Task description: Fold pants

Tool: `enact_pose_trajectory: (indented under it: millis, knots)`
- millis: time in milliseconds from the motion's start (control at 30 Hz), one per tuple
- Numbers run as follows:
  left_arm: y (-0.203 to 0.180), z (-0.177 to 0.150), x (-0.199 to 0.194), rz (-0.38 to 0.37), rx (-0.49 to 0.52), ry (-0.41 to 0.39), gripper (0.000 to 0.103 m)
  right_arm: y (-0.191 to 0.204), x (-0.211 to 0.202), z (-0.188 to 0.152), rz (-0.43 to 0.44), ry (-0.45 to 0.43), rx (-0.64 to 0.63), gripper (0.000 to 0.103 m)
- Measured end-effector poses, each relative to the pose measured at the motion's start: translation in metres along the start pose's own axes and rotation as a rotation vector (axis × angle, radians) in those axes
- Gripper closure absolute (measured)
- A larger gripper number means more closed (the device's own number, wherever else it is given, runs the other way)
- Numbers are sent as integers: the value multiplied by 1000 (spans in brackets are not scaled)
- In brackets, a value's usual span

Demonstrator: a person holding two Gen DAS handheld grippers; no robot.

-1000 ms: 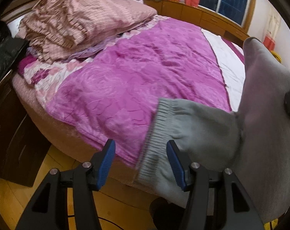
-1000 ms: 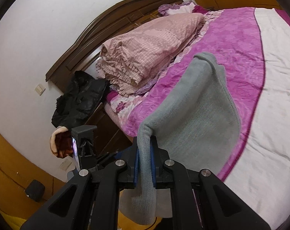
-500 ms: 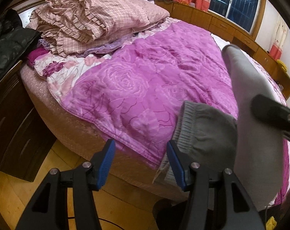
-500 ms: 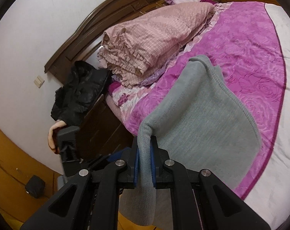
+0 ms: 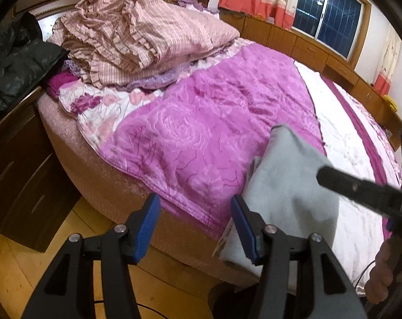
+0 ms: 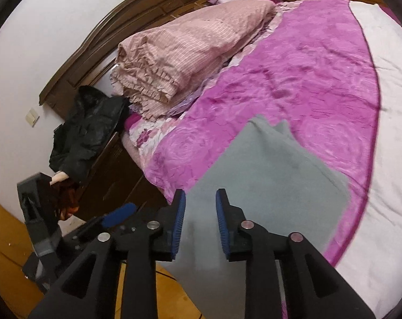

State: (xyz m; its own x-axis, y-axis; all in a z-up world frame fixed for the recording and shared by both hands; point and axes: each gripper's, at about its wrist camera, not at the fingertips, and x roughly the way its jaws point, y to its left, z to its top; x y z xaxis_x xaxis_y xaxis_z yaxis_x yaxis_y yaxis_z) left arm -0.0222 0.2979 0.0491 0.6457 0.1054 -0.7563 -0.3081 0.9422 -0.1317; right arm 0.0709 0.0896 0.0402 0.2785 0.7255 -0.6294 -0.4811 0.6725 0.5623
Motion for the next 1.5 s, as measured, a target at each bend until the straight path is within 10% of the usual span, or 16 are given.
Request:
enact_pose_trajectory:
  millis: [533, 667, 1200, 1500]
  knots:
    - [-31, 11, -29, -118, 65, -78, 48, -59, -43, -42, -182, -15, 122, 62]
    - [-39, 7, -10, -149, 88, -28, 61, -63, -37, -45, -182, -1, 132, 62]
    - [-28, -4, 55, -108, 77, 108, 57, -63, -30, -28, -194, -29, 87, 62]
    - [-41, 24, 65, -269, 149, 183, 49, -83, -19, -32, -96, 63, 254, 54]
